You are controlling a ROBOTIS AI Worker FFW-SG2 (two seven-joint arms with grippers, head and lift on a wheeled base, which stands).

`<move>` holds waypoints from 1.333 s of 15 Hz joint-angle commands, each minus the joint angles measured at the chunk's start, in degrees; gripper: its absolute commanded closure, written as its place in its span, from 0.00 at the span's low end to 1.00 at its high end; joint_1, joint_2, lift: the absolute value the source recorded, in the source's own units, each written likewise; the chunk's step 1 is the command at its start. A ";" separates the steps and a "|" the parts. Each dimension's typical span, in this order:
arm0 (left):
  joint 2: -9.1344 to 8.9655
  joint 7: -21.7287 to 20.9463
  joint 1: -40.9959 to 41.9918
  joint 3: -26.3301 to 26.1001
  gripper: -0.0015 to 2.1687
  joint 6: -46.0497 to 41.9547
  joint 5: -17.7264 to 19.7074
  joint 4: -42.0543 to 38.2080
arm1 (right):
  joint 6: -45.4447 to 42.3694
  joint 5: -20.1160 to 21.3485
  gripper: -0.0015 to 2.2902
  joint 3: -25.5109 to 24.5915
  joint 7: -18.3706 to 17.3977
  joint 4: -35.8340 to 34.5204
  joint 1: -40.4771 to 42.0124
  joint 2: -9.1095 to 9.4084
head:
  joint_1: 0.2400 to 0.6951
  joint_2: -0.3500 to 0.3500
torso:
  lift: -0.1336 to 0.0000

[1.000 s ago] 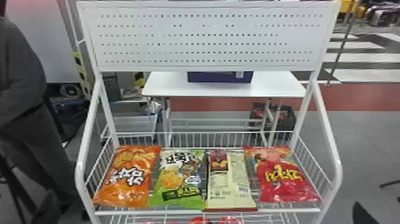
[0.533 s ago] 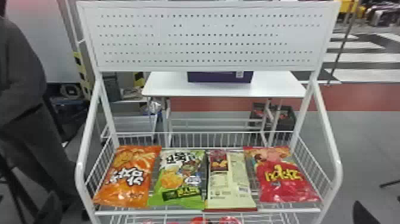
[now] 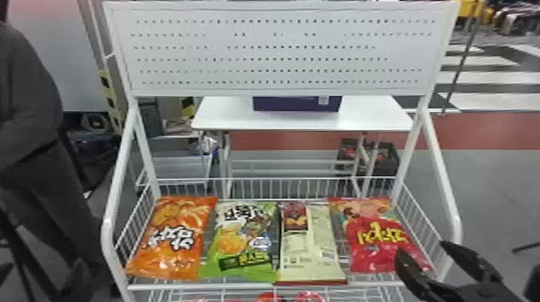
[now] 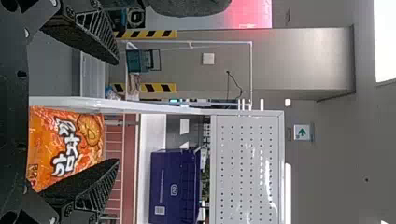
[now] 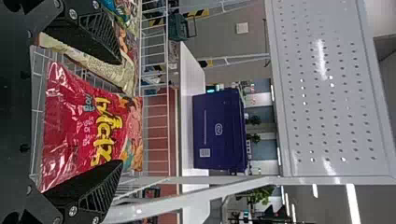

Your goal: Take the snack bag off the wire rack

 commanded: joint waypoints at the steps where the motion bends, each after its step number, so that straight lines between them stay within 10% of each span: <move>1: 0.04 0.00 -0.10 0.07 0.07 -0.18 -0.08 0.21 | 1.25 3.51 0.07 6.10 -1.79 7.93 -9.43 1.07 | 0.57 0.50 | 1.00; 13: 1.18 -0.09 -1.41 0.43 0.07 -0.70 0.10 2.41 | -0.15 6.32 0.10 17.00 -6.01 38.26 -32.89 3.53 | 0.57 0.50 | 1.00; 15: 1.27 -0.09 -2.47 0.43 0.07 -0.53 0.19 3.02 | 0.38 6.14 0.36 17.00 -5.92 38.87 -33.24 3.45 | 0.57 0.50 | 1.00; 17: 1.27 0.00 -3.96 0.16 0.07 0.35 0.19 3.90 | 0.55 5.35 0.89 16.65 -5.92 37.73 -32.72 3.27 | 0.57 0.50 | 1.00; 20: 1.27 0.00 -4.40 0.07 0.07 0.35 0.19 4.17 | 1.78 4.21 0.96 16.56 -5.75 37.11 -33.33 3.01 | 0.57 0.50 | 1.00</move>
